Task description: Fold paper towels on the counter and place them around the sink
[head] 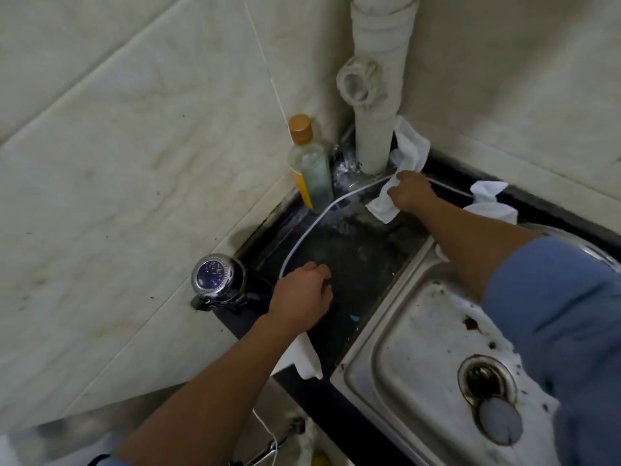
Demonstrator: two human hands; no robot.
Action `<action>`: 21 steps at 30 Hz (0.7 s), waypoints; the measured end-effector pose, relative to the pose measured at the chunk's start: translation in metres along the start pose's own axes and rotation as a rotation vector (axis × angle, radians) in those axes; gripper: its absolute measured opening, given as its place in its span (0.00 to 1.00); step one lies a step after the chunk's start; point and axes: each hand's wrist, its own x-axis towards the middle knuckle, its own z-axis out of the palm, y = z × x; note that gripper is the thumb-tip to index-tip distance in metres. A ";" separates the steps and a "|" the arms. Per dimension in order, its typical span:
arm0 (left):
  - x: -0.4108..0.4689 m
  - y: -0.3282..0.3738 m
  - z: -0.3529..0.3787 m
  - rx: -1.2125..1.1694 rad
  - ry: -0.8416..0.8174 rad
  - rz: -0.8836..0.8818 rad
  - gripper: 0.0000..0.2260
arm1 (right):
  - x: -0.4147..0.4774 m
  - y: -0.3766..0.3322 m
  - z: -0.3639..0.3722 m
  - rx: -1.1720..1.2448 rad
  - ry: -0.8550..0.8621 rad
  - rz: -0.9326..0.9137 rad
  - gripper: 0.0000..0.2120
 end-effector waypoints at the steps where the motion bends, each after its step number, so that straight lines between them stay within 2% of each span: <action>1: 0.000 0.000 0.000 -0.001 0.000 -0.001 0.11 | 0.000 -0.001 -0.001 -0.003 -0.012 0.002 0.23; 7: -0.015 0.001 -0.006 -0.009 0.003 0.016 0.11 | -0.030 -0.009 -0.010 0.051 0.224 -0.103 0.17; 12: -0.038 -0.001 -0.025 0.028 0.041 0.062 0.10 | -0.079 -0.019 -0.024 -0.084 0.217 -0.213 0.23; 17: -0.070 0.000 -0.042 0.076 0.097 0.129 0.10 | -0.155 -0.018 -0.039 -0.190 0.285 -0.296 0.12; 21: -0.096 0.008 -0.043 0.122 0.139 0.225 0.10 | -0.235 0.000 -0.047 -0.256 0.408 -0.343 0.11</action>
